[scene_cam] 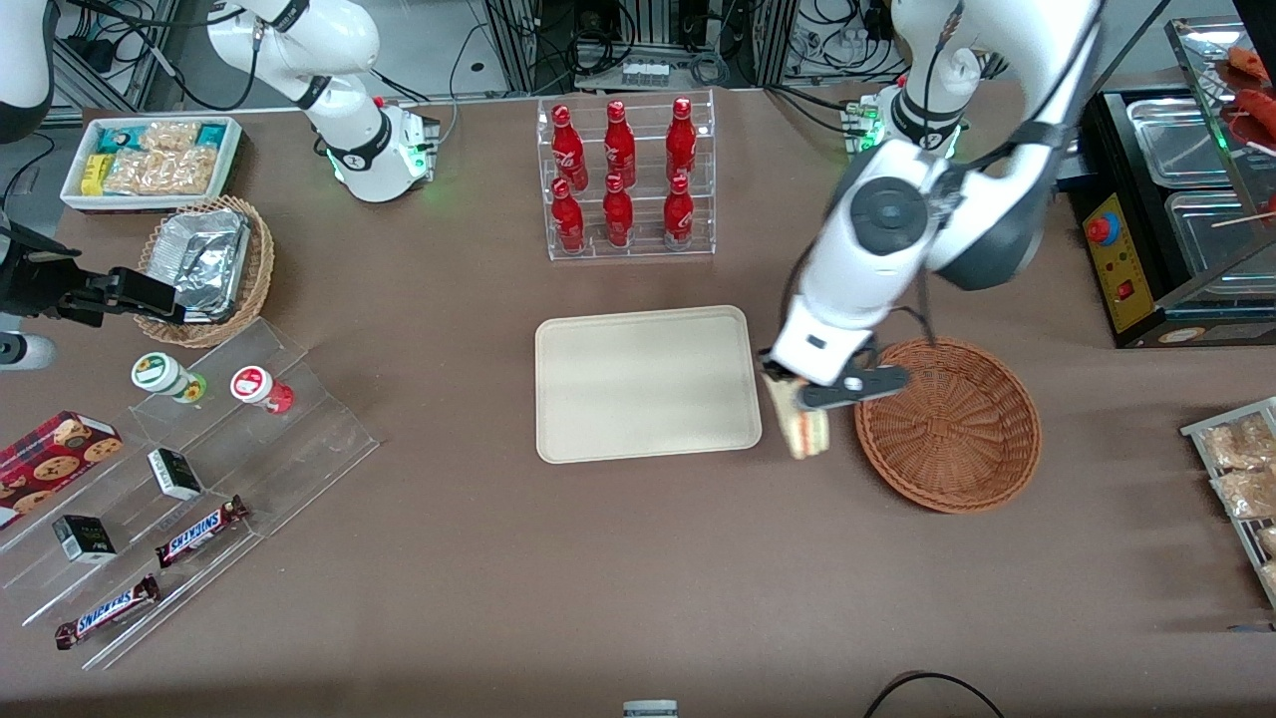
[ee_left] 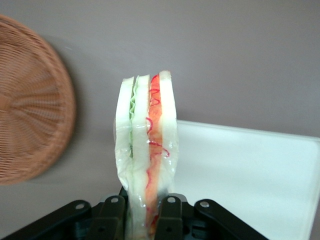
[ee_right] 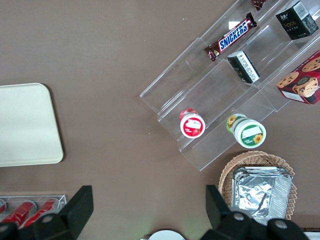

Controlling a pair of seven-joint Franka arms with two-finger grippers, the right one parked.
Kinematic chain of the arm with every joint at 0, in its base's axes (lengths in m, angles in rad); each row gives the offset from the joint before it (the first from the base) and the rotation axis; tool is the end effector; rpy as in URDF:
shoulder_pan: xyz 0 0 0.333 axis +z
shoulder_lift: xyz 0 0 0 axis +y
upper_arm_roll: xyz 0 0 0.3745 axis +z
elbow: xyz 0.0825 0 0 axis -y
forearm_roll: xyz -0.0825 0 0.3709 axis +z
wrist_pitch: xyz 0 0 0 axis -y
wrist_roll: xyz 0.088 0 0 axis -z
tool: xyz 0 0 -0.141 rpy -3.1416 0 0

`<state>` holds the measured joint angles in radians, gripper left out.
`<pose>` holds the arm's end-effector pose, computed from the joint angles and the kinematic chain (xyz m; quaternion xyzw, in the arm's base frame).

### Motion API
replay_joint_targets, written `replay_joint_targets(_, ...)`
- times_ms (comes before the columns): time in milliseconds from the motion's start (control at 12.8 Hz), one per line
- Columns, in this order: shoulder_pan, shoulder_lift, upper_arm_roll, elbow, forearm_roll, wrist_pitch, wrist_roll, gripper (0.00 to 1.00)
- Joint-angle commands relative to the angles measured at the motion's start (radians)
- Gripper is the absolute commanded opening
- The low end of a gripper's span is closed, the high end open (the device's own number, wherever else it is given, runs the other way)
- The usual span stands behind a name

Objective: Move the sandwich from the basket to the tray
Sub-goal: 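Lift the sandwich and carry it over the cream tray, then lower the sandwich onto the tray and open the left gripper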

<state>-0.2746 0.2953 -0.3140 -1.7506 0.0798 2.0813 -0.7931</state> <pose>0.5516 -0.3388 0.4413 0.9955 0.0910 0.0135 0.0235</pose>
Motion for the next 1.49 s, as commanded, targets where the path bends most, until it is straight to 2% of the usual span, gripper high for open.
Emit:
replay_joint_targets(0,-0.11,0.134,0.007,0.141,0.026,-0.026,-0.049,0.21)
replay_joint_targets(78,-0.148,0.175,0.007,0.176,0.04,-0.026,-0.067,0.21)
replay_joint_targets(235,-0.216,0.258,0.007,0.22,0.113,-0.018,-0.077,0.21)
replay_joint_targets(626,-0.305,0.381,0.012,0.273,0.127,0.037,-0.083,0.2)
replay_joint_targets(861,-0.34,0.433,0.012,0.273,0.173,0.092,-0.147,0.21)
replay_joint_targets(1174,-0.351,0.452,0.013,0.255,0.186,0.106,-0.221,0.25)
replay_joint_targets(1330,-0.354,0.45,0.013,0.246,0.186,0.103,-0.271,0.4)
replay_joint_targets(1409,-0.354,0.45,0.013,0.244,0.196,0.103,-0.27,0.72)
